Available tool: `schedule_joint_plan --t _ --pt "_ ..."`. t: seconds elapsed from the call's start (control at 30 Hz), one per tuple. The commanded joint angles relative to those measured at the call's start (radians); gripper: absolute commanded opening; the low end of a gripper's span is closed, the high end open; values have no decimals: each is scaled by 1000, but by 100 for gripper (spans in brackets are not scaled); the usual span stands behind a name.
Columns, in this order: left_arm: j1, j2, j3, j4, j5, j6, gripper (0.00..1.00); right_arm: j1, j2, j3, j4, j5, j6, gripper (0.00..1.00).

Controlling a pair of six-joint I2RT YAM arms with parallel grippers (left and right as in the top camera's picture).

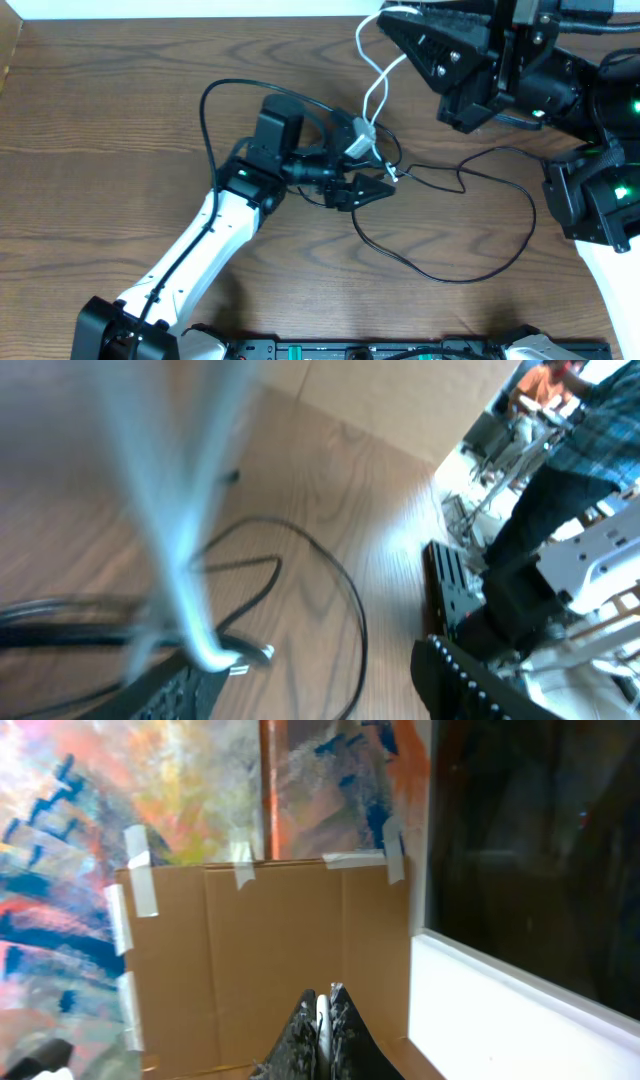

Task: Untangle cables

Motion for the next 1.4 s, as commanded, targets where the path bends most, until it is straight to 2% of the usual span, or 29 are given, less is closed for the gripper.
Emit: schedule_joint_plan --t 0.0,0.1,0.2,0.4,0.53,0.67,0.8,0.9,1.0,1.13,1.2,1.27,1.37 --pt "-42 21 8 45 -160 -107 67 -4 -36 21 4 -46 58 1" --pt "-56 56 8 33 -270 -138 68 -6 -72 21 19 -45 58 1" --pt "-56 109 8 27 -290 -161 68 -40 -119 26 60 -43 58 1" --pt "-56 208 8 27 -289 -193 68 -251 -226 51 24 42 58 1" --pt "-56 235 8 27 -290 -193 69 -413 -275 52 -57 72 82 1" --pt "-55 235 9 35 -290 -211 72 -486 -272 51 -150 77 137 1" --pt "-55 232 9 80 -286 -301 72 -491 -234 51 -367 72 134 2" --pt "-53 220 9 172 -239 -374 73 -488 -182 51 -516 9 92 2" --pt "-36 186 13 326 -133 -481 73 -456 -90 51 -569 -196 37 1" --pt "3 118 13 545 -32 -645 73 -378 25 51 -475 -466 35 2" --pt "21 81 13 582 -9 -679 73 -334 76 51 -367 -579 73 1" --pt "43 40 13 571 11 -682 73 -291 124 51 -201 -669 177 2" --pt "83 -5 13 507 31 -681 73 -256 165 51 85 -691 424 1"
